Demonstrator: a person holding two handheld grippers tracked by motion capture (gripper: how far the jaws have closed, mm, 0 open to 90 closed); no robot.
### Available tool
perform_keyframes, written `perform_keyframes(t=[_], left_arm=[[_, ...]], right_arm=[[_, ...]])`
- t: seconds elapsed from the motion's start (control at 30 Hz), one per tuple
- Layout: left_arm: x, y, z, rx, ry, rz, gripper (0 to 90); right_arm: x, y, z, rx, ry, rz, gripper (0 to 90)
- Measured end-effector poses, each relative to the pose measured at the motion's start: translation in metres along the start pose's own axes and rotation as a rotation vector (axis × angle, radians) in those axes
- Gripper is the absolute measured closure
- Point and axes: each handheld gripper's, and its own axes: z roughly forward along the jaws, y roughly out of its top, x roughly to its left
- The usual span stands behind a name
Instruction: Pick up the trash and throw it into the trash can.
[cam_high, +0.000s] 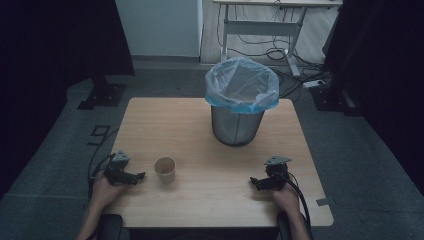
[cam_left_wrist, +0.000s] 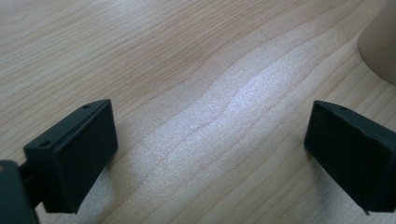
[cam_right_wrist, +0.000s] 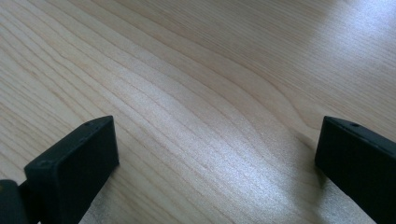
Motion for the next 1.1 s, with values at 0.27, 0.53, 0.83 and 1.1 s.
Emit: perform_keyframes(t=[0.27,0.53,0.83,1.1], left_arm=[[0.0,0.0,0.001,0.003,0.004,-0.005,0.0],[0.0,0.0,0.0,0.003,0.003,-0.005,0.0],[-0.002,-0.001,-0.002,-0.006,-0.032,0.008,0.0],[-0.014,0.007,-0.008,-0.041,-0.067,0.046,0.0]], right_arm=[[0.001,0.0,0.0,0.0,-0.009,0.009,0.0],[0.002,0.0,0.0,0.0,-0.009,0.009,0.0],[0.002,0.0,0.0,0.0,-0.01,0.01,0.0],[0.002,-0.001,-0.001,0.0,-0.013,0.012,0.0]])
